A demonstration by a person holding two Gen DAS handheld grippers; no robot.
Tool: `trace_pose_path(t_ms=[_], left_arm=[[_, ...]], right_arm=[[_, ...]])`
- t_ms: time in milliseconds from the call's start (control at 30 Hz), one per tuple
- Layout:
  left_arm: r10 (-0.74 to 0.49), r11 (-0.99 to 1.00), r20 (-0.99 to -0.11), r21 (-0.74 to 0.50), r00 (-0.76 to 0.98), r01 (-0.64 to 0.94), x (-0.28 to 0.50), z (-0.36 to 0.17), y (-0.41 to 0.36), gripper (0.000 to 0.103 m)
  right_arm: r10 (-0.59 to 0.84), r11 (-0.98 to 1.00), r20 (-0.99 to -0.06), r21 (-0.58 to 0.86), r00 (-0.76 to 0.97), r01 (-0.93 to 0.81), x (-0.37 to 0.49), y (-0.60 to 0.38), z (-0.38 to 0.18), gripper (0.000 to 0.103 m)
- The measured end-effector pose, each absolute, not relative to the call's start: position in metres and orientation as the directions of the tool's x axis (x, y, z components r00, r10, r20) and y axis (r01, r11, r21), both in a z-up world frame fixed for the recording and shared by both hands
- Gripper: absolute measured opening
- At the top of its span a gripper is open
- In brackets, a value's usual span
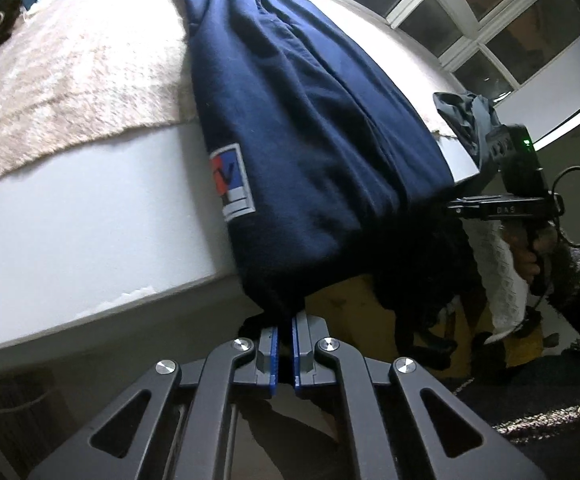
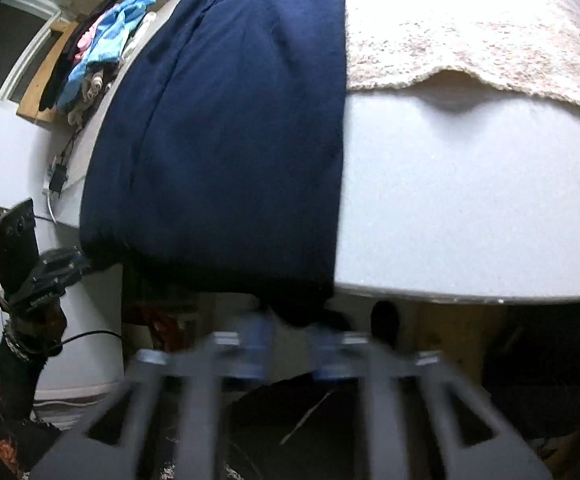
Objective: Fold clothes
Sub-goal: 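Hold the navy shirt hem with both tools at the bed edge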
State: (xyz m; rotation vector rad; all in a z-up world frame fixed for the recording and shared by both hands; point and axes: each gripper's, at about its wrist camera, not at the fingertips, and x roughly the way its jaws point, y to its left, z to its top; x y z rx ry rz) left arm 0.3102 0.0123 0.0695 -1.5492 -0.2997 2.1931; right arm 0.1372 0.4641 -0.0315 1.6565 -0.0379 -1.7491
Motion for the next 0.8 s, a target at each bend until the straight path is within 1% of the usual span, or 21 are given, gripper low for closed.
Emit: trace_pose_path(t_ms=[133, 200, 267, 300, 333, 367, 400, 433, 467, 500, 533, 600, 633, 667, 700, 800], left_arm=[[0.458, -0.886, -0.840, -0.401, -0.292, -0.234, 0.317, 0.080, 0.005, 0.004], [0.459, -0.886, -0.842, -0.407, -0.285, -0.223, 0.319, 0.082, 0.004, 0.004], [0.454, -0.888, -0.844, -0.401, -0.284, -0.226, 0.319, 0.081, 0.008, 0.003], [0.447, -0.890, -0.849, -0.393, -0.280, -0.230, 0.318, 0.080, 0.011, 0.003], [0.441, -0.893, -0.854, -0.386, -0.277, -0.231, 0.317, 0.080, 0.012, 0.003], [0.437, -0.894, -0.857, -0.381, -0.274, -0.233, 0.317, 0.079, 0.014, 0.003], [0.439, -0.893, -0.856, -0.382, -0.273, -0.239, 0.317, 0.080, 0.016, 0.003], [0.441, -0.892, -0.855, -0.382, -0.272, -0.242, 0.317, 0.081, 0.017, 0.003], [0.441, -0.891, -0.855, -0.383, -0.272, -0.242, 0.317, 0.081, 0.016, 0.003], [0.442, -0.891, -0.855, -0.385, -0.272, -0.241, 0.317, 0.081, 0.016, 0.003], [0.443, -0.891, -0.854, -0.386, -0.272, -0.240, 0.317, 0.082, 0.015, 0.003], [0.446, -0.890, -0.853, -0.390, -0.270, -0.237, 0.317, 0.082, 0.013, 0.003], [0.447, -0.889, -0.853, -0.391, -0.269, -0.237, 0.317, 0.082, 0.012, 0.003], [0.445, -0.890, -0.854, -0.387, -0.270, -0.242, 0.317, 0.082, 0.013, 0.003], [0.442, -0.891, -0.855, -0.383, -0.270, -0.245, 0.317, 0.083, 0.014, 0.003], [0.436, -0.893, -0.854, -0.373, -0.284, -0.252, 0.319, 0.095, 0.015, 0.003]], right_arm=[[-0.504, -0.737, -0.861, 0.467, 0.062, 0.488, 0.142, 0.484, -0.003, 0.005], [-0.546, -0.748, -0.837, 0.505, 0.033, 0.431, 0.139, 0.504, 0.010, 0.005], [-0.543, -0.758, -0.839, 0.504, 0.027, 0.414, 0.140, 0.509, 0.009, 0.005], [-0.514, -0.766, -0.857, 0.483, 0.046, 0.424, 0.141, 0.506, 0.003, 0.005], [-0.502, -0.764, -0.861, 0.485, 0.081, 0.425, 0.142, 0.503, -0.004, 0.008], [-0.504, -0.760, -0.858, 0.495, 0.100, 0.422, 0.143, 0.499, -0.007, 0.009], [-0.505, -0.756, -0.858, 0.494, 0.097, 0.430, 0.145, 0.495, -0.006, 0.012], [-0.503, -0.754, -0.860, 0.484, 0.083, 0.444, 0.145, 0.493, -0.004, 0.023], [-0.505, -0.755, -0.861, 0.474, 0.059, 0.453, 0.144, 0.492, -0.002, 0.029], [-0.513, -0.757, -0.857, 0.475, 0.042, 0.449, 0.141, 0.492, -0.002, 0.040], [-0.522, -0.757, -0.852, 0.485, 0.040, 0.438, 0.137, 0.493, -0.003, 0.043], [-0.544, -0.753, -0.837, 0.518, 0.059, 0.406, 0.131, 0.493, -0.012, 0.043], [-0.555, -0.748, -0.829, 0.531, 0.063, 0.399, 0.133, 0.492, -0.016, 0.041], [-0.566, -0.741, -0.822, 0.541, 0.062, 0.398, 0.136, 0.491, -0.018, 0.031], [-0.566, -0.741, -0.821, 0.544, 0.071, 0.394, 0.138, 0.491, -0.021, 0.004], [-0.592, -0.727, -0.801, 0.576, 0.083, 0.374, 0.142, 0.485, -0.003, 0.004]])
